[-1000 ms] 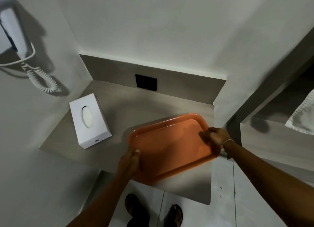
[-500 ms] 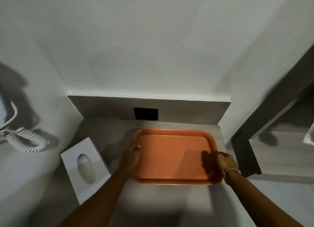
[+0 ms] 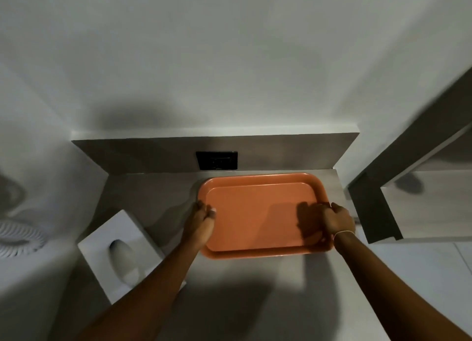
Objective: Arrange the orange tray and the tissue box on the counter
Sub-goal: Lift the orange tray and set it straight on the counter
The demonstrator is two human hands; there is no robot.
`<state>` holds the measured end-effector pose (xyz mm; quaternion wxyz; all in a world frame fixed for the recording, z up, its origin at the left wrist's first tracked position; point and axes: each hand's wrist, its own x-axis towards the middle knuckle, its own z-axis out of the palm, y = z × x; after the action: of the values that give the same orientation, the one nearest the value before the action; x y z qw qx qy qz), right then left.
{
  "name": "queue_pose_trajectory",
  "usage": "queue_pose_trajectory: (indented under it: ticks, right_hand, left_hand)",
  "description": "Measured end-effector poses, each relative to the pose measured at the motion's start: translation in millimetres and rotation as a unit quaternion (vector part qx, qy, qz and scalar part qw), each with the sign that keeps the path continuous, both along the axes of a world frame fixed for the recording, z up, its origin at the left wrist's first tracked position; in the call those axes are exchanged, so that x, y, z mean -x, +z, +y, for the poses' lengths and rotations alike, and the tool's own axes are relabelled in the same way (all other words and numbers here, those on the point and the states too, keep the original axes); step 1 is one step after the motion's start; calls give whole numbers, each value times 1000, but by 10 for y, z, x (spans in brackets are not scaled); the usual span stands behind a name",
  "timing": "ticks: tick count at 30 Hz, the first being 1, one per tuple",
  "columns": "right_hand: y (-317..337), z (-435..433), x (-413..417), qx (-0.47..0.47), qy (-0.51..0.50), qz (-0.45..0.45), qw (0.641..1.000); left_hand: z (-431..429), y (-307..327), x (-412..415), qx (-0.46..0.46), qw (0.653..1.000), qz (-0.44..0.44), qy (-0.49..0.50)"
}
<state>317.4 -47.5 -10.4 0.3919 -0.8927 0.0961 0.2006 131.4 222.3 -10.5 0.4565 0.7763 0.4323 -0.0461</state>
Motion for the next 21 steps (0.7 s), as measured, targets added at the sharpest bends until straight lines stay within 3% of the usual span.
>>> queue_pose_trajectory:
  ticks: [3, 6, 8, 13, 21]
  right_hand:
    - [-47, -60, 130, 67, 55, -51, 995]
    - [-147, -197, 596, 150, 214, -206, 943]
    - [-210, -290, 1002, 140, 300, -227, 916]
    - [-530, -463, 1485, 207, 400, -179, 875]
    - [-626, -397, 1355, 242, 403, -178, 864]
  left_hand:
    - [-50, -8, 82, -76, 994, 37, -72]
    - [-315, -58, 448, -246, 955, 59, -158]
    - [-624, -137, 750, -310, 931, 19, -192]
    - [-993, -420, 1148, -304, 917, 31, -255]
    - [-838, -458, 970, -299, 915, 65, -262]
